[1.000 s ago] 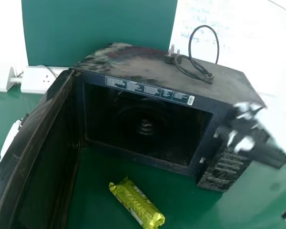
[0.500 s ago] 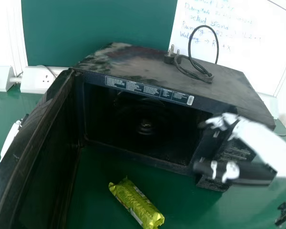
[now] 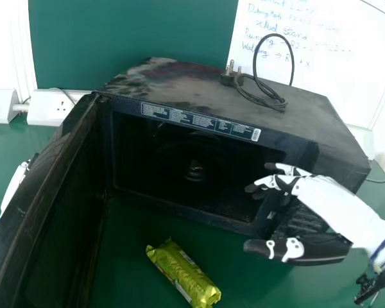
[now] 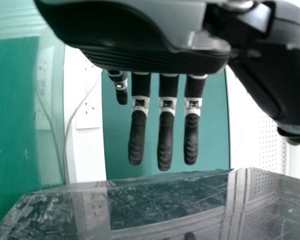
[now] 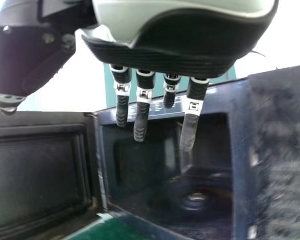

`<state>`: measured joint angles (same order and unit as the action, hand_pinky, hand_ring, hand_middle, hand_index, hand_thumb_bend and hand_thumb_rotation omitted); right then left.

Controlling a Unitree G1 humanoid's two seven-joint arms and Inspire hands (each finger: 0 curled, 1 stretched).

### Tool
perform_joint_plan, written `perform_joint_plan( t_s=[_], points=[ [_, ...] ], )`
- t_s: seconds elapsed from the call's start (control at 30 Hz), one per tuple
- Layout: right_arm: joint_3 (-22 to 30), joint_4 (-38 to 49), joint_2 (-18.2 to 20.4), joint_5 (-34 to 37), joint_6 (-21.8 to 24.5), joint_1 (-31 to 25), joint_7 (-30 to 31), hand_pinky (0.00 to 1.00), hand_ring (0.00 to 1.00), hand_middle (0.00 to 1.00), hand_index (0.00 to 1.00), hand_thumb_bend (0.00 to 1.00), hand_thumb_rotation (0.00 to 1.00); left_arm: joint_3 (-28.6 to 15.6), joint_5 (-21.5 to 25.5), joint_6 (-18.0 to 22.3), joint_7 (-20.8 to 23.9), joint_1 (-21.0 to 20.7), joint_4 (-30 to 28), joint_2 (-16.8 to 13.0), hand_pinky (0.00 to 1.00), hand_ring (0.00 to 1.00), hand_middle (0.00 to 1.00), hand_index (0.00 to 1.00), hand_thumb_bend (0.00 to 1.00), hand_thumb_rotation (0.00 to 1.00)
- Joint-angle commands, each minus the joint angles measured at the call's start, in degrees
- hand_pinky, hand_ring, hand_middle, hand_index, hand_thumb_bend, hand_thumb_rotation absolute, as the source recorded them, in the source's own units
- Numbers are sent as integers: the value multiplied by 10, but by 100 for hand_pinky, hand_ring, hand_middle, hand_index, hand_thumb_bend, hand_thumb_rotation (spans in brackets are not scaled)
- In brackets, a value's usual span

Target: Put biscuit inside oven

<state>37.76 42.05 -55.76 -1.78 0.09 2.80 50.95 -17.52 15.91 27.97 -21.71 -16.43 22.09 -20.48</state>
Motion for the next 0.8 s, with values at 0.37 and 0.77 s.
perform_joint_plan(
  t_s=[0.37, 0.77],
  points=[
    [-43, 33, -83, 17, 82, 7, 32, 63, 73, 76, 86, 100, 73, 1, -1, -7, 7, 7, -16, 2, 31, 38, 43, 48, 52, 7],
    [-186, 60, -247, 61, 208, 122, 71, 76, 82, 85, 92, 100, 66, 2, -3, -12, 9, 9, -24, 4, 31, 38, 42, 48, 52, 7]
  ],
)
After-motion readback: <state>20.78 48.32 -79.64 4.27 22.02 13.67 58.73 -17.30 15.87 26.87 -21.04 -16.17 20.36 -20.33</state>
